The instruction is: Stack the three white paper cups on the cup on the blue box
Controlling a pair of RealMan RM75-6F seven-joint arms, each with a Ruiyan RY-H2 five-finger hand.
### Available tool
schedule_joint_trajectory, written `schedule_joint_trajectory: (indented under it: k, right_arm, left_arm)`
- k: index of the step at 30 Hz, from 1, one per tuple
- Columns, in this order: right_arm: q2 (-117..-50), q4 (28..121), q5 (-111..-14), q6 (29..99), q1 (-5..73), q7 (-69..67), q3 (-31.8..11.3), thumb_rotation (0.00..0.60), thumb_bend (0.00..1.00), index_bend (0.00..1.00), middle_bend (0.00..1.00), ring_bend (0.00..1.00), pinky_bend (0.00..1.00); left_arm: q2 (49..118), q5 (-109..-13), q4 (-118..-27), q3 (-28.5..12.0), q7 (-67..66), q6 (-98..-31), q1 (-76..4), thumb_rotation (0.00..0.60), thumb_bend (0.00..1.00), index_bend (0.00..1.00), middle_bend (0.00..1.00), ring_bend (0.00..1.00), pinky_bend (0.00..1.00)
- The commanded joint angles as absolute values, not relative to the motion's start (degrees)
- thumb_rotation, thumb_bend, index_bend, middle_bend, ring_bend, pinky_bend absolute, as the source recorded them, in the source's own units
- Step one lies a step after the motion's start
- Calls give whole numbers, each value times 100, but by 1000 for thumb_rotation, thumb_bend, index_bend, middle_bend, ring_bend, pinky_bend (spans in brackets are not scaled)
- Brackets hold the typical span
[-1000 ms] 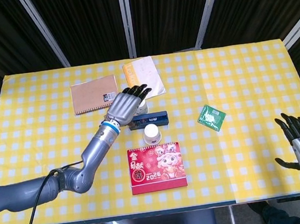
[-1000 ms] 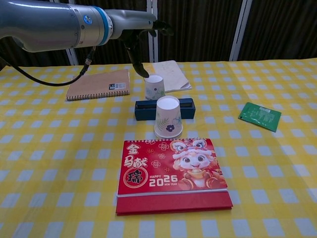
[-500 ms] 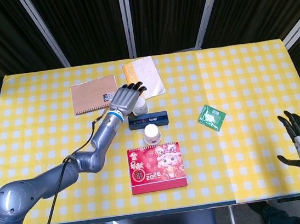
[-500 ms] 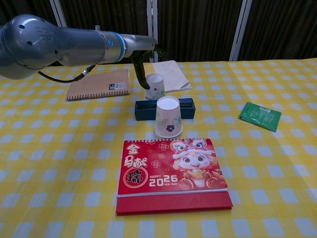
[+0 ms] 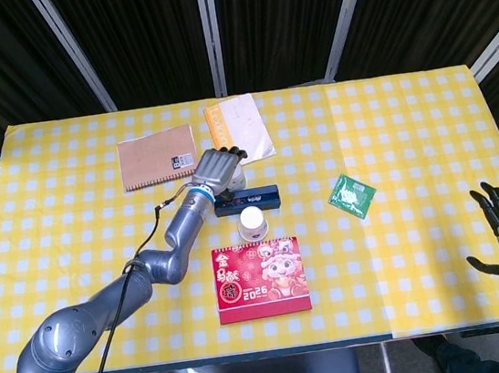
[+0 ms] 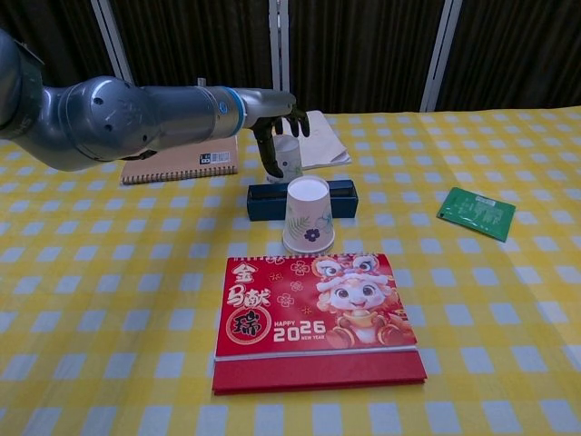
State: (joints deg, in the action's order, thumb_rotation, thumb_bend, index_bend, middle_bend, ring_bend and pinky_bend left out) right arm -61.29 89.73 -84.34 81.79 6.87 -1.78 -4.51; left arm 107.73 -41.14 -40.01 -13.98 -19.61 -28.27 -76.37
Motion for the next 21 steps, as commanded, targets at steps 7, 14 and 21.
schedule_joint_trajectory:
  k: [7, 14, 21]
  right_arm:
    - [-6116, 8965, -8414, 8202, 675, -219, -469, 600, 0, 63, 0, 0, 0]
    - [-6116, 8975, -8420, 8209, 674, -218, -471, 600, 0, 63, 0, 0, 0]
    - [-6103, 9002, -8471, 8234, 669, -236, -459, 600, 0, 63, 0, 0, 0]
  left_arm:
    - [10981, -4087, -3640, -1479, -2017, -2843, -7635, 600, 244, 394, 406, 393, 472]
    - [10951, -4052, -3685, -1533, -2115, -2917, -7601, 600, 244, 421, 417, 404, 476]
    - [10570, -4130, -4271, -1677, -2161, -3273, -7523, 600, 243, 429, 419, 407, 476]
